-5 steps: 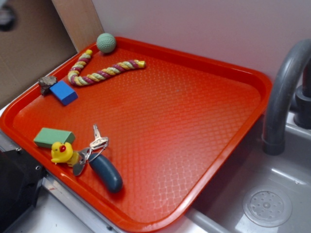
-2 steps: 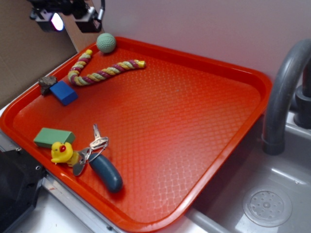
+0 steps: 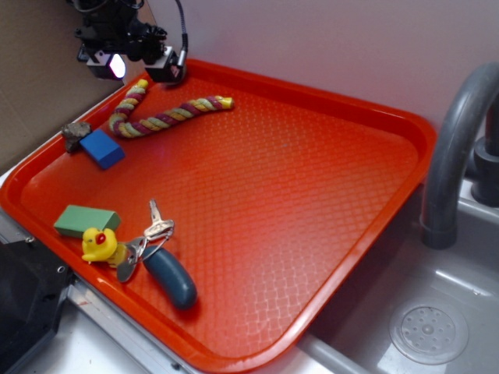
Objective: Grab the green ball.
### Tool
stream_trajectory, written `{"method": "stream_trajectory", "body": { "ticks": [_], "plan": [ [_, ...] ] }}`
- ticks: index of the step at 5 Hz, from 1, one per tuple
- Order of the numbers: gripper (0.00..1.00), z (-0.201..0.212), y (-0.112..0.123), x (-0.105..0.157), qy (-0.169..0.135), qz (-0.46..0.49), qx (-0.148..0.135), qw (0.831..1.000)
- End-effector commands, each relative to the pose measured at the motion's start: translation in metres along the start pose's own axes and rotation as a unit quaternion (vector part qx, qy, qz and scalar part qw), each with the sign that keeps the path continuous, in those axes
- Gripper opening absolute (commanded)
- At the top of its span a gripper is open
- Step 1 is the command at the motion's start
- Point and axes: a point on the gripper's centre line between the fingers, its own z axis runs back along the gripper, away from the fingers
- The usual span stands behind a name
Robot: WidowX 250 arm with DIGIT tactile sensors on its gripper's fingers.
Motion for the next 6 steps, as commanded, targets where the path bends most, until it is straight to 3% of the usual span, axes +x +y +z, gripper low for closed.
{"method": "stream_trajectory", "body": {
  "ticks": [1, 2, 4, 6],
  "plan": [
    [1.00, 0.005, -0.007, 0.034, -0.034, -0.008, -0.014, 0.999],
    [1.00, 0.003, -0.013, 0.043, -0.043, -0.024, -0.017, 0.999],
    [1.00, -0.015, 0.008, 0.062, -0.042, -0.043, -0.020, 0.998],
    [1.00, -0.017, 0.024, 0.075, -0.061, -0.058, -0.004, 0.996]
  ]
}}
